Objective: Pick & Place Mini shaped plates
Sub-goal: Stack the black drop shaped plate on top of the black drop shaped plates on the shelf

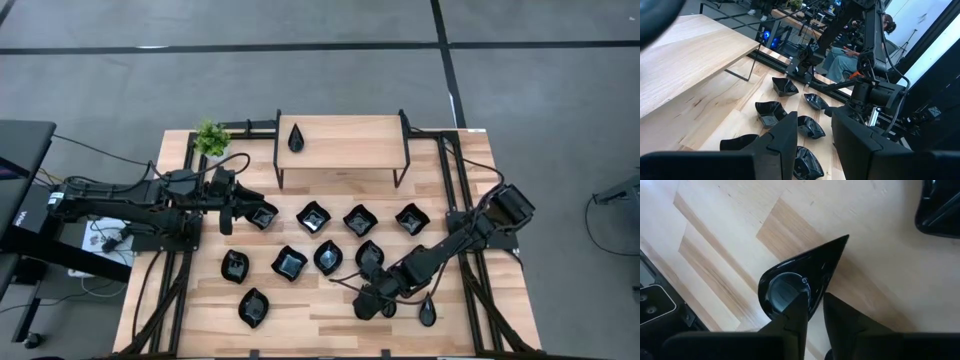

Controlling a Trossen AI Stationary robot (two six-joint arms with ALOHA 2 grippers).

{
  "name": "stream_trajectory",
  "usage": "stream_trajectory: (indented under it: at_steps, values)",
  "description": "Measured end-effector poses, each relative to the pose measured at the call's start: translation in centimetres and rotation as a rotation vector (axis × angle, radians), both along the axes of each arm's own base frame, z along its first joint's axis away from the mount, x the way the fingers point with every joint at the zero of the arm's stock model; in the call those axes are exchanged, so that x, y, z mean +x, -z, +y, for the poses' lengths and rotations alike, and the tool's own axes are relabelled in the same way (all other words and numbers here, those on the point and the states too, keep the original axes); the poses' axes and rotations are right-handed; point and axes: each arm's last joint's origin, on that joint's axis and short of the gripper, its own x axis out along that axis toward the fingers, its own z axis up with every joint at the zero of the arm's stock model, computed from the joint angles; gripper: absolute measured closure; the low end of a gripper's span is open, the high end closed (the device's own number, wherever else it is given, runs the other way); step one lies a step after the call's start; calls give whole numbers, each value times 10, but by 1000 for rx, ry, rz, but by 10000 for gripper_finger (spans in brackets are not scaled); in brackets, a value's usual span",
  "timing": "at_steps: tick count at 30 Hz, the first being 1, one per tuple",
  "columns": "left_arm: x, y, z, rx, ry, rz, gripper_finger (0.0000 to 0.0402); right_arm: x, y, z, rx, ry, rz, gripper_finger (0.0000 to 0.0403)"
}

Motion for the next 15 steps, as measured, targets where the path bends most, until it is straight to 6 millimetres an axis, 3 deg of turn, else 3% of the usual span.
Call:
stream_trajectory:
  at_steps: [8, 15]
  values:
    - [0, 0, 0, 0, 0, 0, 279, 0, 0, 0, -3, -6, -2, 398]
    - [0, 0, 0, 0, 0, 0, 279, 0, 0, 0, -2, -6, -3, 401]
